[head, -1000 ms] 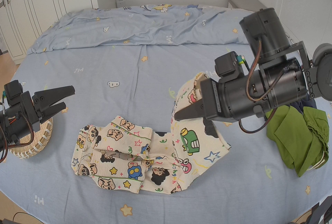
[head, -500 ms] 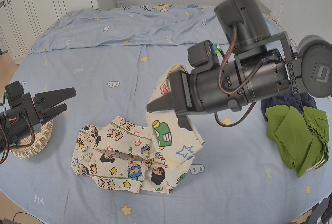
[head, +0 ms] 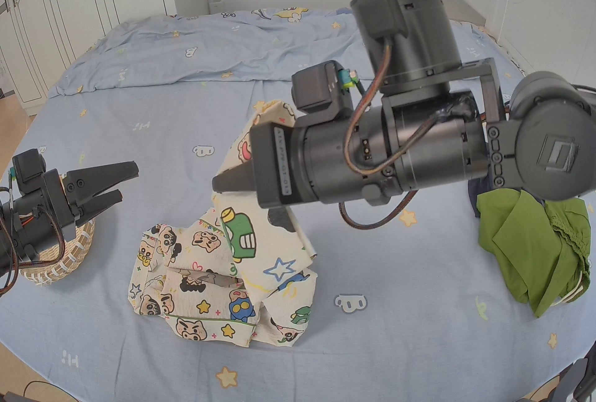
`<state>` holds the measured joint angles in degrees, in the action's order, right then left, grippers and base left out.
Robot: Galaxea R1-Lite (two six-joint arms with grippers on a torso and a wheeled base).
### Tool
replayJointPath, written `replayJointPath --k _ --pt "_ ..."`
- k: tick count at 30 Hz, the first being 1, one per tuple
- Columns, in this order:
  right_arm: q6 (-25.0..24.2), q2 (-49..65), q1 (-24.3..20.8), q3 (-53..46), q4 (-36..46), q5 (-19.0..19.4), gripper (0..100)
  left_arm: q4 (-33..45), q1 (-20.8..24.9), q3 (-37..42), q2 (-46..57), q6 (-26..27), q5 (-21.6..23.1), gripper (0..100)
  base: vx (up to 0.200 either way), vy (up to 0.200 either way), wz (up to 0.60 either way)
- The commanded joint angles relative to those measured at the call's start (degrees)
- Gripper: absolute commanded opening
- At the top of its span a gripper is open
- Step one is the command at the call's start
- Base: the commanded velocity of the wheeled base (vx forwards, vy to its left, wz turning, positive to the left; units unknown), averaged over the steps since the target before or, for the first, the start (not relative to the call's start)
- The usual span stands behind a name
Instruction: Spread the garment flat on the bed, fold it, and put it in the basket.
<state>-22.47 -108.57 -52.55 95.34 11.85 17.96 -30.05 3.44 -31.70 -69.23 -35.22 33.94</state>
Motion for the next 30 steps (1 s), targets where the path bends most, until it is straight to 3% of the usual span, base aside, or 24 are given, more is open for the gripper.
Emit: replayJointPath --k 1,10,30 --pt "0.2 -0.9 -1.1 -0.9 -0.4 0.1 0 -0.1 0.1 0.5 -0.1 0.1 0.1 100 0.000 0.000 0.00" --pt "0.3 -1.6 -1.9 -5.1 -11.9 0.1 0 -0.8 0.1 1.0 0.1 0.1 0.3 100 0.000 0.000 0.00" --pt "0.2 -3.6 -2.7 -5.0 -14.7 0.1 0 -4.1 -3.3 2.3 0.1 0.2 3.8 100 0.000 0.000 0.00"
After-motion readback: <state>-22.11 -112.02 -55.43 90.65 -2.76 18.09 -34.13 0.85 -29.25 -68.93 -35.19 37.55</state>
